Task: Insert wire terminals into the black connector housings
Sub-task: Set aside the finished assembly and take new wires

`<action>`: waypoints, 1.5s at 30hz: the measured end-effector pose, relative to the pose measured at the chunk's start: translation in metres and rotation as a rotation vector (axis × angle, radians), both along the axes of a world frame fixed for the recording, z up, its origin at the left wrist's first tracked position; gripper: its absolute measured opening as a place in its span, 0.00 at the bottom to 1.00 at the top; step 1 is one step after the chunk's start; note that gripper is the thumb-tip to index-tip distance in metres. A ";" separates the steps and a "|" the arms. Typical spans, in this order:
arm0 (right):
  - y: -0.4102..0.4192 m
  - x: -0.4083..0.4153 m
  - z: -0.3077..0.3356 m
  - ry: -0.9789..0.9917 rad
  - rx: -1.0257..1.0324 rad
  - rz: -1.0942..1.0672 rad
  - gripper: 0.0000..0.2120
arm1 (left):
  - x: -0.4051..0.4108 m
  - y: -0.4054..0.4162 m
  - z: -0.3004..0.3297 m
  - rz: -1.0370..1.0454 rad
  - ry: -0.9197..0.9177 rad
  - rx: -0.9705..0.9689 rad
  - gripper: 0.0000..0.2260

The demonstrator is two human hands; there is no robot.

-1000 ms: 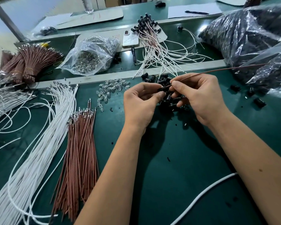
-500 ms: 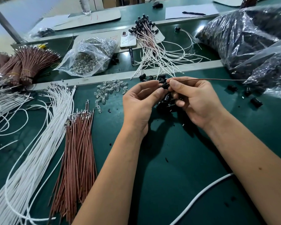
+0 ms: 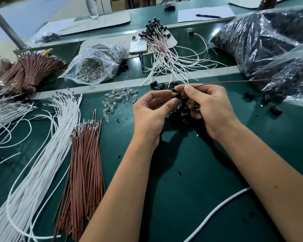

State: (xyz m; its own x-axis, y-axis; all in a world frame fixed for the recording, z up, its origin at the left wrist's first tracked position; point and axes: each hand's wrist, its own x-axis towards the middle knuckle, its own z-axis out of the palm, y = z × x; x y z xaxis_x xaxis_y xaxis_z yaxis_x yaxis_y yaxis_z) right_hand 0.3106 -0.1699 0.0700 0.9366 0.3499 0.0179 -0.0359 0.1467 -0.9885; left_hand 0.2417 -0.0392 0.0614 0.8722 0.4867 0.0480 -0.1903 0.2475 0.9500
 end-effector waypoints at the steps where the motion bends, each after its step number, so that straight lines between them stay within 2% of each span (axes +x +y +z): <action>1: -0.001 0.001 0.001 0.033 0.017 0.026 0.10 | 0.000 0.000 0.000 -0.006 0.000 -0.002 0.10; 4: -0.005 0.003 0.003 0.130 0.111 0.138 0.11 | 0.000 -0.001 0.001 -0.027 0.001 -0.024 0.10; 6: -0.006 0.003 0.002 0.118 0.103 0.167 0.11 | -0.001 -0.001 0.001 -0.037 -0.003 -0.043 0.10; 12: -0.003 0.001 0.000 -0.022 -0.097 0.144 0.10 | -0.002 -0.004 0.002 -0.056 0.001 0.050 0.10; 20: -0.004 -0.003 0.008 -0.269 -0.173 0.178 0.12 | -0.004 -0.006 0.006 -0.083 -0.028 0.172 0.12; 22: -0.003 -0.005 0.009 -0.261 -0.168 0.195 0.12 | -0.004 -0.006 0.007 -0.083 -0.026 0.123 0.11; 24: -0.002 -0.007 0.010 -0.264 -0.163 0.162 0.12 | -0.004 -0.004 0.010 -0.080 -0.019 -0.011 0.11; 27: -0.001 -0.009 0.009 -0.437 -0.300 -0.004 0.08 | -0.002 0.002 0.013 -0.051 -0.016 -0.272 0.09; 29: 0.000 -0.013 0.008 -0.557 -0.382 -0.091 0.06 | -0.002 0.004 0.013 -0.029 -0.013 -0.334 0.06; 34: 0.006 -0.022 0.007 -0.704 -0.468 -0.152 0.02 | -0.001 0.000 0.013 0.000 0.017 -0.336 0.05; 45: 0.008 -0.025 0.008 -0.758 -0.482 -0.179 0.03 | -0.003 -0.001 0.016 0.054 0.034 -0.228 0.07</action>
